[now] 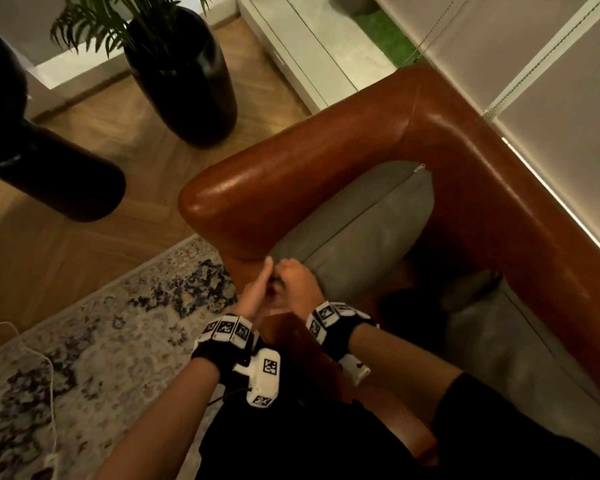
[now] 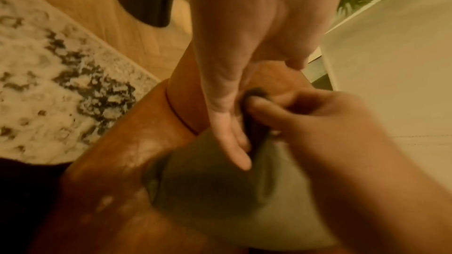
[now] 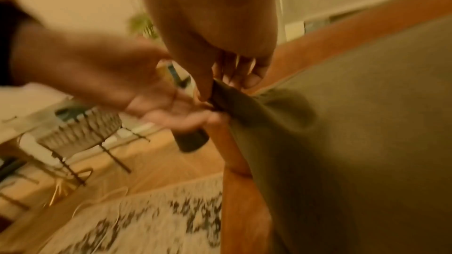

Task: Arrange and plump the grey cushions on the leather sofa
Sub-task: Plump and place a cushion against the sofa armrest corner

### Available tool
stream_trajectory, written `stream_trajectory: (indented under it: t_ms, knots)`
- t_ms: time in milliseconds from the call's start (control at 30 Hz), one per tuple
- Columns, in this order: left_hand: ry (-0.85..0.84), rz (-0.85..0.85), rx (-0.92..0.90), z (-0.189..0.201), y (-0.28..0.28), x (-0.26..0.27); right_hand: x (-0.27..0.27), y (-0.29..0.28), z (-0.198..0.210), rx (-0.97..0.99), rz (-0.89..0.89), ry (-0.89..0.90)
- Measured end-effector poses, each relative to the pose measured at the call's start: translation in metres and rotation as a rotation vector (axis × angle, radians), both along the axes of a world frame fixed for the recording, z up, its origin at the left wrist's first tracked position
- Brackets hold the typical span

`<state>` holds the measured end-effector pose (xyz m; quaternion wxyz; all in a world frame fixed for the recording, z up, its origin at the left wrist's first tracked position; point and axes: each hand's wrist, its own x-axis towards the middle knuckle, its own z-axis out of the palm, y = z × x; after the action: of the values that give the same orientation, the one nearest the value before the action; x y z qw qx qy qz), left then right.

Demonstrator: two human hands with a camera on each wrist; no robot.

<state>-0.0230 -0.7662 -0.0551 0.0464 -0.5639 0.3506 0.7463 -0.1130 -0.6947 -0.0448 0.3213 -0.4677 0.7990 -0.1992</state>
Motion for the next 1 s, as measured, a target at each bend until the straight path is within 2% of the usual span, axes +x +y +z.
stream_trajectory:
  t_ms: [100, 133, 233, 300, 367, 400, 467, 600, 667, 700, 767, 833, 867, 900, 933, 1000]
  knots:
    - [-0.217, 0.075, -0.172, -0.059, -0.014, 0.002, 0.001, 0.01, -0.012, -0.008, 0.012, -0.179]
    - [-0.257, 0.112, -0.202, -0.056, -0.02, -0.001, -0.005, 0.021, -0.017, -0.076, 0.022, -0.157]
    - [-0.204, 0.338, -0.192, -0.026, -0.039, -0.017, -0.038, 0.073, -0.028, -0.181, -0.092, 0.161]
    - [-0.131, 0.503, -0.143, -0.017, -0.054, -0.03, -0.069, 0.109, -0.03, -0.016, -0.22, 0.242]
    - [-0.101, 0.549, -0.156, -0.017, -0.064, -0.04, -0.096, 0.126, -0.036, 0.207, -0.241, 0.161]
    - [-0.11, 0.524, -0.19, -0.018, -0.063, -0.043, -0.105, 0.125, -0.042, 0.258, -0.217, 0.143]
    - [-0.202, 0.347, -0.417, -0.02, -0.058, -0.043, -0.119, 0.104, -0.055, 0.298, -0.185, 0.137]
    - [-0.387, -0.363, -1.163, -0.012, -0.038, -0.044, -0.161, 0.031, -0.073, 0.368, -0.254, 0.154]
    - [-0.474, -0.711, -1.422, -0.008, -0.033, -0.058, -0.177, 0.018, -0.075, 0.405, -0.233, 0.15]
    - [-0.5, -0.85, -1.468, -0.008, -0.035, -0.066, -0.179, 0.02, -0.074, 0.411, -0.228, 0.137]
    - [-0.535, -1.024, -1.392, -0.01, -0.049, -0.084, -0.174, 0.029, -0.069, 0.387, -0.218, 0.116]
    - [-0.563, -1.091, -1.234, -0.011, -0.064, -0.097, -0.166, 0.039, -0.065, 0.336, -0.215, 0.15]
    - [-0.566, -1.085, -1.195, -0.012, -0.069, -0.099, -0.16, 0.047, -0.064, 0.277, -0.188, 0.223]
    - [-0.564, -1.056, -1.176, -0.014, -0.073, -0.098, -0.152, 0.057, -0.063, 0.186, -0.088, 0.337]
    - [-0.558, -1.017, -1.168, -0.016, -0.074, -0.096, -0.141, 0.07, -0.066, 0.071, 0.12, 0.46]
    - [-0.516, -0.969, -1.153, -0.015, -0.07, -0.091, -0.12, 0.092, -0.081, -0.001, 0.711, 0.606]
